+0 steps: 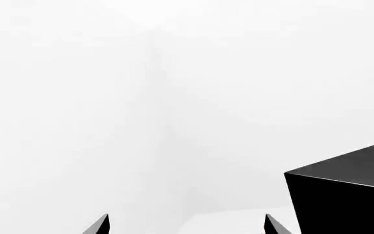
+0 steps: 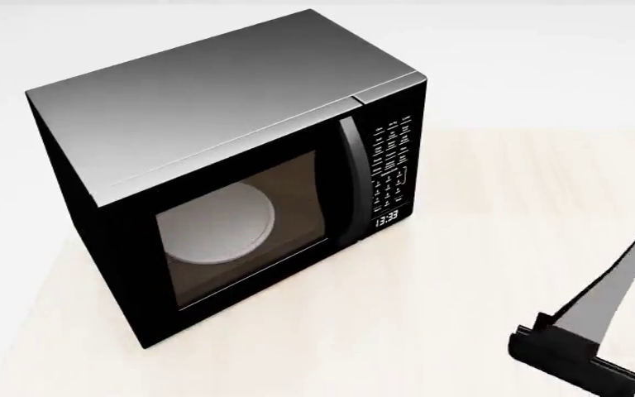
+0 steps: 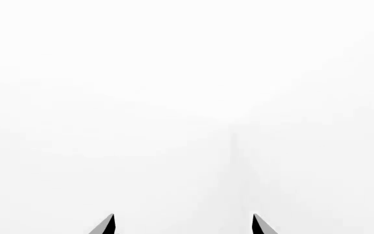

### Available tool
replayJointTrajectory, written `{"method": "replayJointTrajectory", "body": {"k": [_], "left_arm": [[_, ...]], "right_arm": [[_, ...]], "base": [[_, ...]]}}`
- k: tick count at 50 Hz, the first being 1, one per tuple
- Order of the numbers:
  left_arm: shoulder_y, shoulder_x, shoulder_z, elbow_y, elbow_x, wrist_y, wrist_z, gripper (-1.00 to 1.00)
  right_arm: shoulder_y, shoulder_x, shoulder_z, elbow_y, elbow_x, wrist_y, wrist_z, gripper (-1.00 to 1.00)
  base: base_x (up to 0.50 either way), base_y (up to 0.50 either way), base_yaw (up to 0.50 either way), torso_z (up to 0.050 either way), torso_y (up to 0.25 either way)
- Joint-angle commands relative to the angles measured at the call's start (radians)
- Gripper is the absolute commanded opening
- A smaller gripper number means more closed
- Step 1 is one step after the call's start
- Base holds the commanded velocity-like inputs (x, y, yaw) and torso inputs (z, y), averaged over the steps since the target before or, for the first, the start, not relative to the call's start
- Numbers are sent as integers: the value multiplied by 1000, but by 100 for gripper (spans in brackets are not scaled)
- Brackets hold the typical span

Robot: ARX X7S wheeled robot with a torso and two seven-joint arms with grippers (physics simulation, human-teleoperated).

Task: Close the microwave.

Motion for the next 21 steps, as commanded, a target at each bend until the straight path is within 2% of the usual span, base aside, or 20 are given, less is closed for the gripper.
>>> {"method": "replayJointTrajectory", "body": {"k": [1,4,10,17,21], "left_arm": [[61,-59,-237,179,-12,-86,-158,100],[79,-76,-290,245,12,-120,-192,100],[107,-87,-357,327,81,-171,-247,100],[94,-80,-326,315,87,-161,-242,100],[105,-78,-354,325,91,-159,-250,100]], "right_arm": [[35,53,267,-146,27,132,116,100],[35,62,348,-227,-21,149,156,100],[34,82,437,-299,9,183,161,100],[36,77,419,-290,-1,175,161,100],[33,76,417,-284,3,166,158,100]], "base": [[0,0,0,0,0],[0,0,0,0,0],[0,0,0,0,0],[0,0,0,0,0],[0,0,0,0,0]]}}
